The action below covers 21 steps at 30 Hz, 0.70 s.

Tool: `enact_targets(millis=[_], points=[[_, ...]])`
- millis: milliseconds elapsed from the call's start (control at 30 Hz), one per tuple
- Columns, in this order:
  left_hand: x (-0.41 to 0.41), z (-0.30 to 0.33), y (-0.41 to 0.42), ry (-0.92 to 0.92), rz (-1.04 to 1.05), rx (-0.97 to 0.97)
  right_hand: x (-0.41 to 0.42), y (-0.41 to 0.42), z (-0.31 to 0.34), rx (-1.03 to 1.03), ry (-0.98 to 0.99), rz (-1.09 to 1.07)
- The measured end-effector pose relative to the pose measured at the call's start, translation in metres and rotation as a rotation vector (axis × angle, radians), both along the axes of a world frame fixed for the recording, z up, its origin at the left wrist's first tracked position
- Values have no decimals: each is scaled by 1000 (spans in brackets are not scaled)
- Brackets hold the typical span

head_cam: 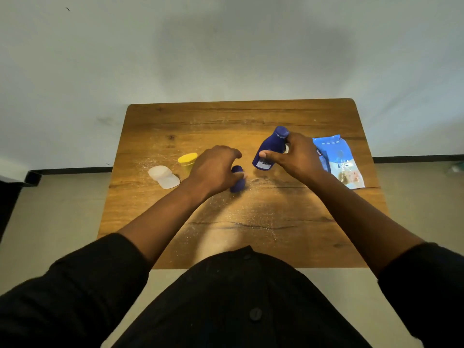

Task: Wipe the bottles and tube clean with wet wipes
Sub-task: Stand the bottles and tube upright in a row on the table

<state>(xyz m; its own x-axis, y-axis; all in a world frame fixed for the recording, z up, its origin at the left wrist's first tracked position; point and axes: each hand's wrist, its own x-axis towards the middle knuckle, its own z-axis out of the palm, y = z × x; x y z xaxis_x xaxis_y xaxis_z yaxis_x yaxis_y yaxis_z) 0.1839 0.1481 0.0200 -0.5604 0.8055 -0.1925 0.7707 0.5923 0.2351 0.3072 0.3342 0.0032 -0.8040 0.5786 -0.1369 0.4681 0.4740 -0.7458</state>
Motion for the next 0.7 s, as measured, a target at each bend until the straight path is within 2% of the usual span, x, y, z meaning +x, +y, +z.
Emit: enact_targets(millis=[133, 300, 467, 700], points=[[0, -28, 5, 43, 20, -85, -6, 13, -25, 45, -130, 107], [1, -45, 6, -11, 72, -18, -9, 15, -53, 104, -233, 170], [-17, -45, 17, -53, 123, 49, -11, 21, -67, 145, -272, 136], [-33, -47, 38, -22, 67, 52, -25, 20, -69, 215, -238, 79]])
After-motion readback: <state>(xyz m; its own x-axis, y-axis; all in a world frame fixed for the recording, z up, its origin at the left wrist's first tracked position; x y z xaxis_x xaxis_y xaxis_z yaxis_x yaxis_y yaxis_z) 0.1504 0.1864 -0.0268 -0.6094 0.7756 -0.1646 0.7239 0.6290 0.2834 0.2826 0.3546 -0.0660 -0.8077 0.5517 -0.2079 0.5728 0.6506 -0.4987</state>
